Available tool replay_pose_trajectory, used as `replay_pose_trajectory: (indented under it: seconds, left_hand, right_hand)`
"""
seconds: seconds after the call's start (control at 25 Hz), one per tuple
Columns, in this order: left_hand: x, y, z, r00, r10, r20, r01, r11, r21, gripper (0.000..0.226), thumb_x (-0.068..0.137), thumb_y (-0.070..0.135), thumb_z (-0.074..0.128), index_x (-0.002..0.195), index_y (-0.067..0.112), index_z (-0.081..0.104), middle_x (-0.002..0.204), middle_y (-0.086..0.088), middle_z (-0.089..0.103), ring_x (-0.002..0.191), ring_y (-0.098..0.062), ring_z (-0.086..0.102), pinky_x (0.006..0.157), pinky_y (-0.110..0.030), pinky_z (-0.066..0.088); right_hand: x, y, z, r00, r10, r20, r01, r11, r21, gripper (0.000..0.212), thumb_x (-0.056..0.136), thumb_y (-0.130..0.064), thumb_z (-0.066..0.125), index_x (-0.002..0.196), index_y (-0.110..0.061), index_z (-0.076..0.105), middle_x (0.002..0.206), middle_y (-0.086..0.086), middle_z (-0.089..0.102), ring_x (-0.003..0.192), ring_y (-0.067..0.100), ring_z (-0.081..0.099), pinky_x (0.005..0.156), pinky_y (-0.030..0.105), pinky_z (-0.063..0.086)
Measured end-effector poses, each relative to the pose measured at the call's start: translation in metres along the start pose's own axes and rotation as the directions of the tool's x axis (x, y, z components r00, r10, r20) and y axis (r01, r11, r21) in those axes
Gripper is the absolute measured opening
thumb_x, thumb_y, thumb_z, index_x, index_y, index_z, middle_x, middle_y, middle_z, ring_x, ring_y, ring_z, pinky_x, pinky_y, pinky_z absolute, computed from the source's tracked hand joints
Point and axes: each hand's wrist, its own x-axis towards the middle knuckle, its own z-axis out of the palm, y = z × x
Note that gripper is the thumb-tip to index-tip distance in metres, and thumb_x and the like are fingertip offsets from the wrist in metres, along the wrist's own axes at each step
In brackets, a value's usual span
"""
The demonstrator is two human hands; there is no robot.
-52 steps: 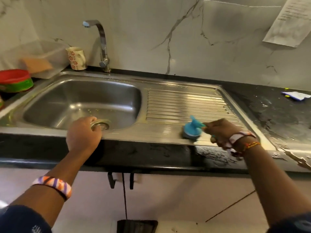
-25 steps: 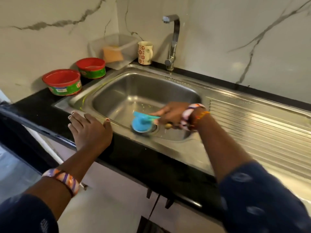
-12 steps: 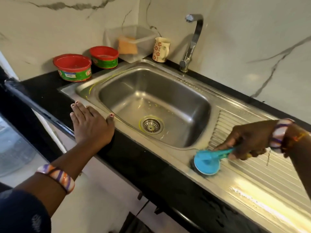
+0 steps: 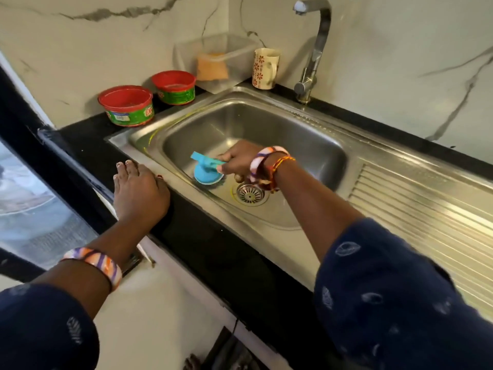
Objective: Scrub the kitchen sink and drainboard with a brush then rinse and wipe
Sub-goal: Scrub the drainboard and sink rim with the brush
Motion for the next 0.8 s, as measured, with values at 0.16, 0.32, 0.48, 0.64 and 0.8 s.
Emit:
replay_pose_trajectory:
  seconds: [0.16,0.32,0.48,0.64,0.8]
  left_hand:
    - [0.003,-0.003,0.003,1.0,0.005,0.009,-0.005,1.0,0.023,0.05,0.097,0.022,0.031,0.134,-0.01,0.037,0.145,-0.027,0.031,0.139,-0.038,0.02,0.116,-0.047,0.017]
    - [0.003,-0.003,0.003,1.0,0.014,0.013,-0.015,0.999,0.041,0.05,0.097,0.024,0.031,0.136,-0.008,0.036,0.147,-0.026,0.028,0.14,-0.036,0.019,0.116,-0.046,0.018]
    - [0.003,-0.003,0.005,1.0,0.011,-0.003,-0.01,0.998,0.056,0.049,0.096,0.023,0.032,0.132,-0.008,0.042,0.143,-0.026,0.034,0.137,-0.037,0.025,0.114,-0.047,0.023]
    - [0.001,0.0,0.005,1.0,0.002,-0.012,-0.001,0.999,0.04,0.047,0.096,0.023,0.033,0.129,-0.008,0.045,0.14,-0.026,0.038,0.134,-0.037,0.03,0.112,-0.048,0.027]
    - [0.001,-0.002,0.004,1.0,-0.002,-0.016,0.003,1.0,0.025,0.045,0.096,0.023,0.033,0.128,-0.006,0.047,0.141,-0.024,0.039,0.134,-0.035,0.031,0.112,-0.045,0.027]
  right_hand:
    - [-0.078,0.071,-0.022,0.936,0.227,0.267,-0.187,0.968,-0.166,0.031,0.089,-0.013,0.059,0.118,-0.003,0.063,0.06,-0.001,0.057,0.037,0.001,0.041,0.036,0.012,0.034]
    - [-0.153,0.104,-0.046,0.956,0.217,0.195,-0.252,0.952,0.176,0.033,0.087,-0.019,0.061,0.115,-0.034,0.057,0.057,-0.007,0.058,0.04,0.001,0.041,0.038,0.011,0.034]
    - [-0.193,0.098,-0.077,0.862,0.189,0.47,-0.347,0.897,0.275,0.062,0.054,-0.059,0.073,0.111,-0.037,0.062,0.06,0.002,0.061,0.039,0.003,0.045,0.035,0.013,0.036]
    - [-0.154,0.08,-0.053,0.911,0.086,0.403,-0.176,0.965,0.192,0.025,0.092,-0.017,0.05,0.111,-0.033,0.058,0.063,-0.005,0.059,0.047,0.002,0.048,0.041,0.013,0.039]
    - [-0.037,0.039,-0.01,0.987,-0.06,0.146,0.025,0.973,0.228,0.034,0.098,-0.019,0.044,0.131,-0.021,0.052,0.067,0.005,0.048,0.046,0.008,0.037,0.035,0.015,0.031]
